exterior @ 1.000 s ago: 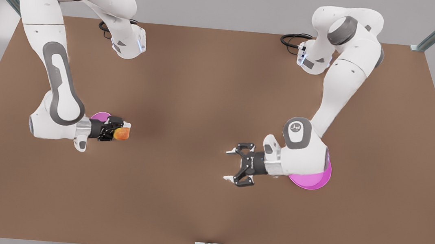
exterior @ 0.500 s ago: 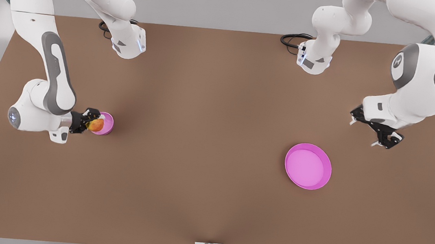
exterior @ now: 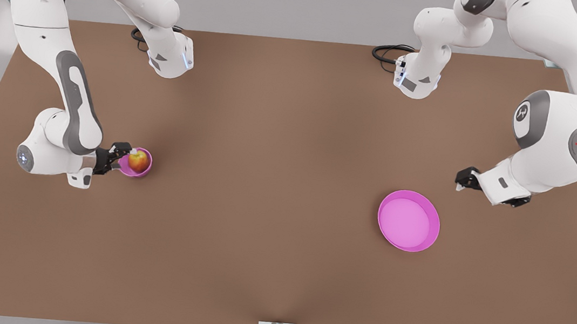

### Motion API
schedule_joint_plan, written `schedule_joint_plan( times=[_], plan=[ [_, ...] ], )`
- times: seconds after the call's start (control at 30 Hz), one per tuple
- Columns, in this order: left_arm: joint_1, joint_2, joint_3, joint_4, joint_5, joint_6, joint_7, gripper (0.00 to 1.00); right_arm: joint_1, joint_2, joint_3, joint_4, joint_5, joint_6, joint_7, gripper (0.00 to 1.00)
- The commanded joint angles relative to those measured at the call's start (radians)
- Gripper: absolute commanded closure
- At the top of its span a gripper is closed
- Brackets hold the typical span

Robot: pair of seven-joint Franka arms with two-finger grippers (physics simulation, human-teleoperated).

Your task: Use the left arm to pick up the apple from the plate, transfer it to the gripper of the right arm, and then use the right arm to place it into the bowl

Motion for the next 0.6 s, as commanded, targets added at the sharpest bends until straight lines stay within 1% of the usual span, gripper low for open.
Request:
schedule_joint_plan(
  times=[0.0, 0.07, 0.1, 0.13, 0.17, 0.23, 0.27, 0.3, 0.33, 0.37, 0.4, 0.43, 0.5, 0.57],
  plan=[
    [0.000, -0.001, 0.000, 0.001, 0.000, -0.001, -0.389, 0.00, 0.000, -0.002, 0.002, 0.068, -0.004, -0.025, 0.006, 0.00],
    [0.000, -0.001, -0.001, 0.001, 0.000, -0.001, -0.391, 0.00, 0.024, -0.002, 0.003, 0.272, -0.008, -0.088, 0.034, 0.00],
    [0.001, -0.001, 0.000, 0.001, 0.001, -0.001, -0.389, 0.00, 0.069, -0.002, 0.003, 0.378, -0.080, -0.117, 0.093, 0.00],
    [0.000, 0.002, 0.000, 0.001, 0.001, 0.000, -0.388, 0.00, 0.152, -0.004, 0.005, 0.560, -0.177, -0.184, 0.245, 0.00],
    [-0.002, 0.012, -0.001, 0.011, 0.001, 0.000, -0.386, 0.00, 0.239, -0.005, 0.002, 0.694, -0.267, -0.244, 0.405, 0.00],
    [-0.003, 0.017, -0.005, 0.014, 0.001, 0.002, -0.380, 0.00, 0.281, -0.073, 0.013, 0.723, -0.318, -0.346, 0.673, 0.00],
    [-0.003, 0.018, -0.005, 0.014, 0.001, 0.002, -0.378, 0.00, 0.287, -0.102, 0.036, 0.720, -0.316, -0.422, 0.820, 0.00],
    [-0.003, 0.018, -0.005, 0.014, 0.001, 0.007, -0.378, 0.00, 0.342, -0.162, 0.017, 0.720, -0.320, -0.477, 0.919, 0.00],
    [-0.003, 0.018, -0.005, 0.016, 0.001, 0.011, -0.377, 0.00, 0.480, -0.225, -0.136, 0.662, -0.315, -0.499, 0.973, 0.00],
    [-0.003, 0.020, -0.006, 0.016, 0.001, 0.013, -0.358, 0.00, 0.488, -0.275, -0.197, 0.628, -0.263, -0.493, 0.959, 0.00],
    [-0.003, 0.022, -0.006, 0.016, 0.001, 0.013, -0.355, 0.00, 0.509, -0.289, -0.251, 0.611, -0.226, -0.488, 0.950, 0.00],
    [-0.008, 0.023, -0.006, 0.016, 0.001, 0.013, -0.355, 0.00, 0.512, -0.301, -0.259, 0.590, -0.224, -0.467, 0.947, 0.00],
    [-0.012, 0.023, -0.006, 0.016, 0.001, 0.013, -0.357, 0.00, 0.521, -0.252, -0.248, 0.603, -0.220, -0.464, 0.954, 0.00],
    [-0.015, 0.023, -0.006, 0.016, 0.001, 0.013, -0.357, 0.00, 0.521, -0.252, -0.247, 0.603, -0.220, -0.465, 0.951, 0.00]
  ],
)
